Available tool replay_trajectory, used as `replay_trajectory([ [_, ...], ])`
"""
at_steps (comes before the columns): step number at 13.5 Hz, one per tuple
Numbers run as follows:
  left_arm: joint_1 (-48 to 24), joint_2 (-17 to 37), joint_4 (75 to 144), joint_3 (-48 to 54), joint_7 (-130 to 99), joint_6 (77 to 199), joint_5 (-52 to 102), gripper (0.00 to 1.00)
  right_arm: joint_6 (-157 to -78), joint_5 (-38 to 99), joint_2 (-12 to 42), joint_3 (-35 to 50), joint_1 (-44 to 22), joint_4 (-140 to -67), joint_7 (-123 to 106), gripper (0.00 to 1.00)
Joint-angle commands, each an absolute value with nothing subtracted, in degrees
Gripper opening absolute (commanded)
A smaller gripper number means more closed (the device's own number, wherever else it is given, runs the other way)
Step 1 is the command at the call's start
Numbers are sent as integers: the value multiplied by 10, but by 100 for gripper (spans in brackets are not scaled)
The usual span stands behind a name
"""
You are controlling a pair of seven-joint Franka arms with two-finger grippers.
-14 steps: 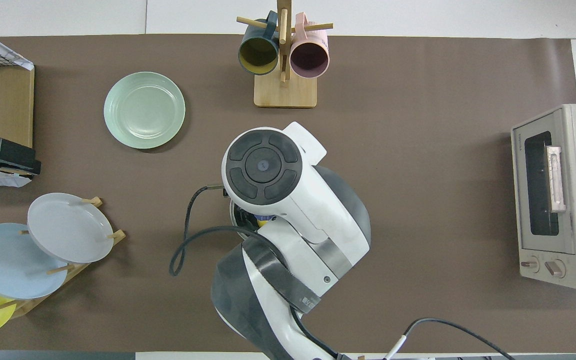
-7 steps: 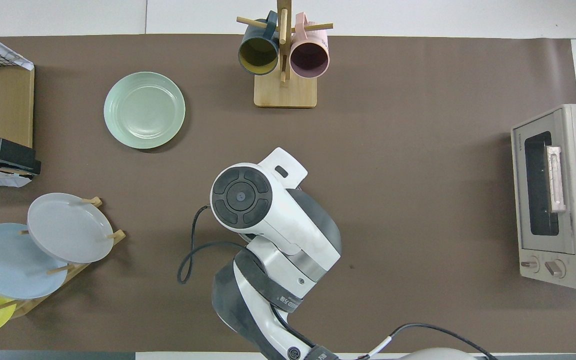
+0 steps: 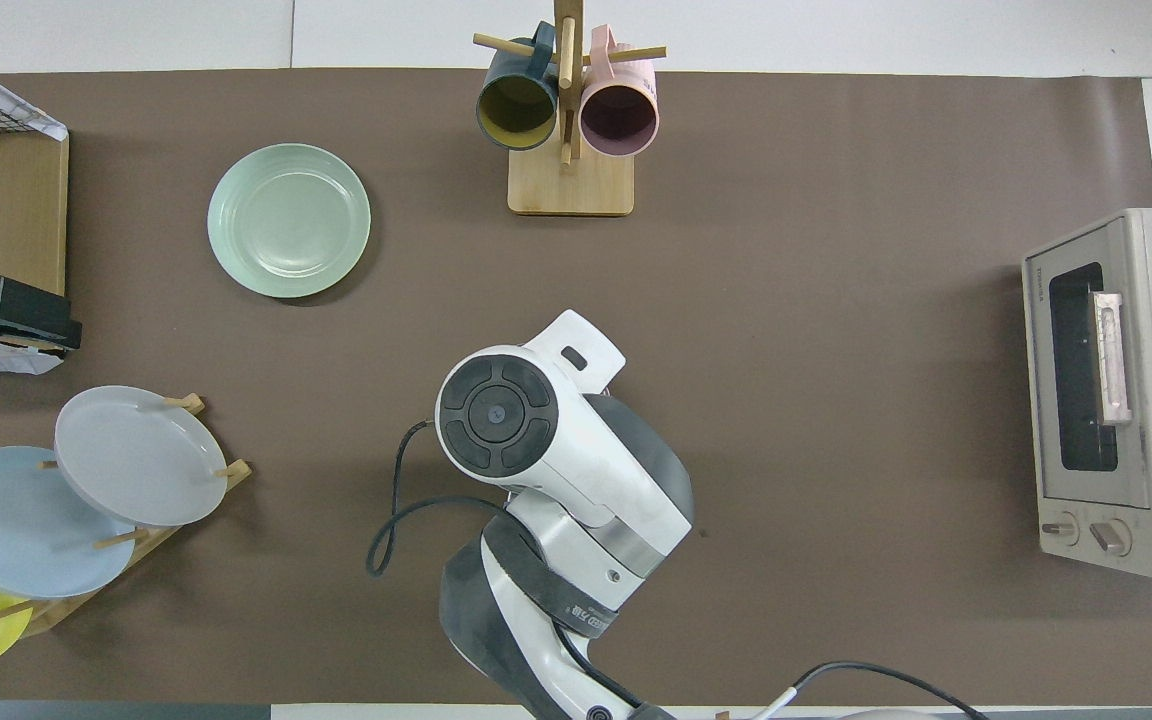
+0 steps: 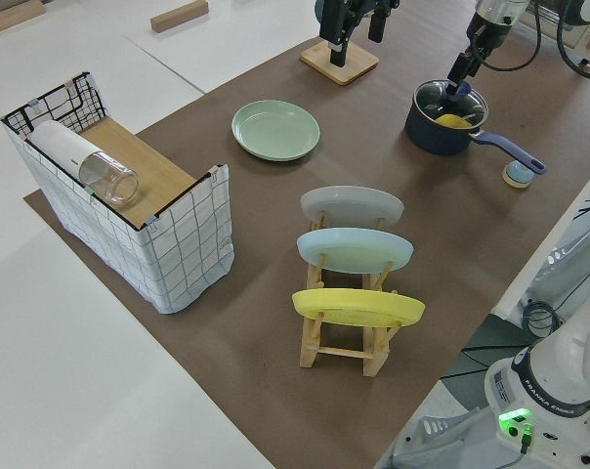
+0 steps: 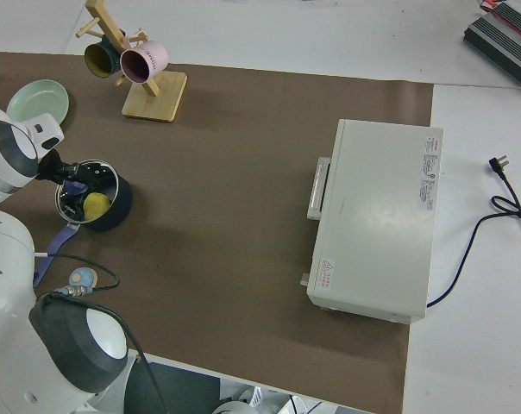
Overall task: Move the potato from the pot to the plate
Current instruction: 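Grasp the glass lid knob with the right gripper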
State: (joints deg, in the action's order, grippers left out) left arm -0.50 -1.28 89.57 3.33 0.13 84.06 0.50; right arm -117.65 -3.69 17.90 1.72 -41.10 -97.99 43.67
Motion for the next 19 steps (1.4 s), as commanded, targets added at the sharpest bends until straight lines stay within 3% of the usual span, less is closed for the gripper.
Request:
replay_trajectory([
  [1,-10,-13,896,29,4,842,-8,100,-1203,-44,160,17,-414,-1014,453,100],
  [3,-10,-13,896,29,4,842,-8,100,-1208,-44,160,17,-413,-1017,453,100],
  [8,-10,-13,896,29,4,842,-8,100,-1208,-41,162,17,-413,-1011,449,68],
  [12,-10,-13,896,29,4,842,-8,100,-1186,-42,168,17,-412,-977,447,58],
  [15,-9,-14,896,29,4,840,-8,100,-1120,-44,172,13,-396,-912,406,58],
  [19,-9,-15,896,29,4,840,-8,100,-1093,-39,164,12,-311,-909,266,58],
])
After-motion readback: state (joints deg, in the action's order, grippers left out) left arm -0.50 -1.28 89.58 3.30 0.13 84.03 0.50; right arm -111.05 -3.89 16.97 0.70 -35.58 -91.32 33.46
